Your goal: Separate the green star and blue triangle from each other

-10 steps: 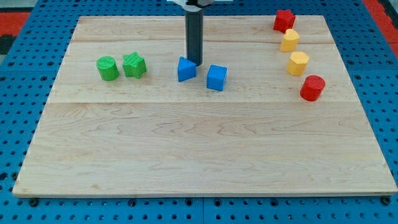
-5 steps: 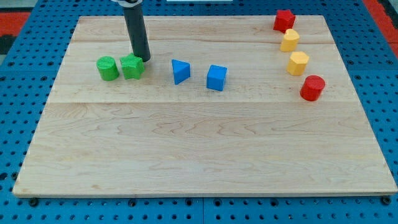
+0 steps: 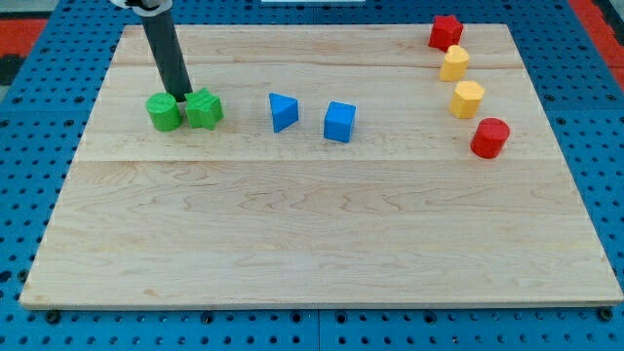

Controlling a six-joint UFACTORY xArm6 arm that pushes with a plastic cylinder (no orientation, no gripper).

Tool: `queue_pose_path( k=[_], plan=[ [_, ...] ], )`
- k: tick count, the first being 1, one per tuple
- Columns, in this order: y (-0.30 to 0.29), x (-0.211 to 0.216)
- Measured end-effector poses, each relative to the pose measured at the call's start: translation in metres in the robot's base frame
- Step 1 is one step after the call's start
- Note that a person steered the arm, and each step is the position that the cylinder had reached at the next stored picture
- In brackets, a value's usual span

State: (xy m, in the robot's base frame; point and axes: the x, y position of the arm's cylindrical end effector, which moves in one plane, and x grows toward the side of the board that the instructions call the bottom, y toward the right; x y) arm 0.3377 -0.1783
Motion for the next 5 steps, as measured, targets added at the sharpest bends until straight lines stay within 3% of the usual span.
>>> queue_pose_path(
  k=[1,2,3,4,5],
  plan=[
    [-0.002,-0.008],
    [-0.066,0.012],
    [-0.071,0.092],
    [0.012,0.096],
    [0.013,0.073]
  ],
)
